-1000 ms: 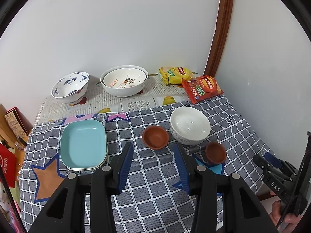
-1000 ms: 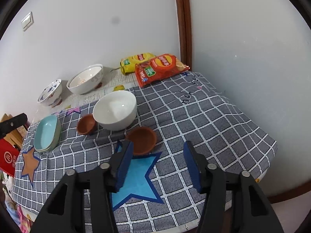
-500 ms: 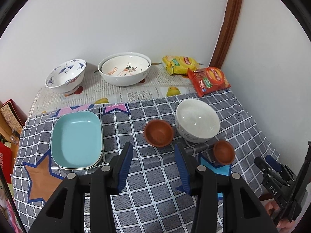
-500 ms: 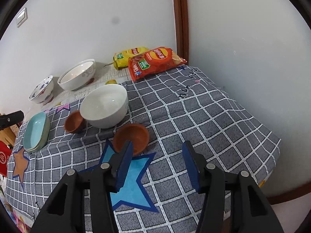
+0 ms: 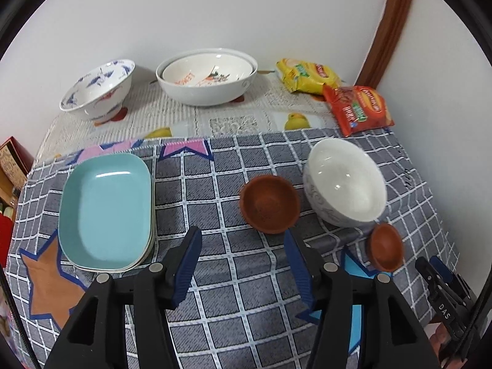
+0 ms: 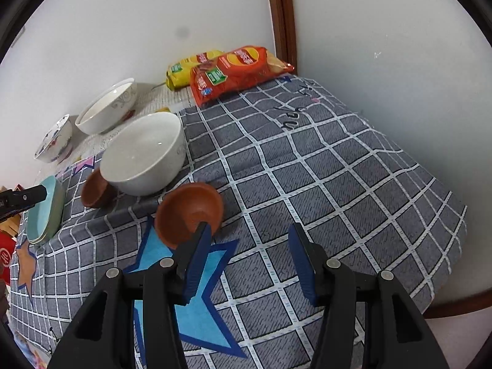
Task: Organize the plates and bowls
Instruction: 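Move both grippers toward the two small brown clay bowls, then close left gripper on brown bowl rim beside white bowl while right gripper grips the other brown bowl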
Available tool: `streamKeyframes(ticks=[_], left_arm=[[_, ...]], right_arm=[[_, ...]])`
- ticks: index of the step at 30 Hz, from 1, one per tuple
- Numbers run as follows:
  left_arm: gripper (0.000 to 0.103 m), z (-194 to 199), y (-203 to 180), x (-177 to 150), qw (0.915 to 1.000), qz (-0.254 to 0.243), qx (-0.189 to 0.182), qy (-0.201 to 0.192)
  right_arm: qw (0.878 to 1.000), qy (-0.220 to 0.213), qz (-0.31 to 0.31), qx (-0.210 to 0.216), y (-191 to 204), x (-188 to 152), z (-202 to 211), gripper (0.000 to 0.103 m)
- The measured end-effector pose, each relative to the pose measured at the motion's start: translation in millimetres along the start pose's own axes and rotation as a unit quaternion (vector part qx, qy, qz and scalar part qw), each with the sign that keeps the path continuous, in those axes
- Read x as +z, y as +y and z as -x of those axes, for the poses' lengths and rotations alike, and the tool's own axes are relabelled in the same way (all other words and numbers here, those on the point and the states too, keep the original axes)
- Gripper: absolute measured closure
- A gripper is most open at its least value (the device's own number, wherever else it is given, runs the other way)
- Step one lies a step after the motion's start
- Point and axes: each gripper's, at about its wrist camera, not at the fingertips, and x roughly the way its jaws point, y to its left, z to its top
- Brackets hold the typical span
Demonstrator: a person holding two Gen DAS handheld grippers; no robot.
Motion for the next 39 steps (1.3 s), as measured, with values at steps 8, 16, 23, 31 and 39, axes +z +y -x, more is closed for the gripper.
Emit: streamKeyframes(ticks=[8, 16, 23, 31, 39], left_arm=[[0.047, -32.9, 7.7, 9.1, 0.9996, 0.014, 0.001, 0.024], [0.047, -56.2, 14.9, 18.1, 0.9993, 0.022, 0.004, 0.031], [0.048, -69.2, 22.9, 25.9, 0.9991, 0.028, -0.004, 0.032], [0.049, -79.5, 20.8, 26.2, 0.9989, 0.022, -0.017, 0.038], [0.052, -86.8, 10.6, 22.1, 0.9988, 0.006, -0.017, 0.045]], right_arm=[[1.000, 0.019, -0.006, -0.008, -5.4, 3.6, -23.0, 0.051], [1.000, 0.021, -0.020, -0.004, -9.1, 8.4, -33.7, 0.051], [0.999, 0.031, -0.010, -0.013, -1.9, 14.9, -48.6, 0.055], [1.000, 0.016, -0.019, 0.015, -2.2, 21.5, -40.4, 0.057], [0.999, 0.035, 0.029, -0.009, 26.8, 14.0, -53.5, 0.058]])
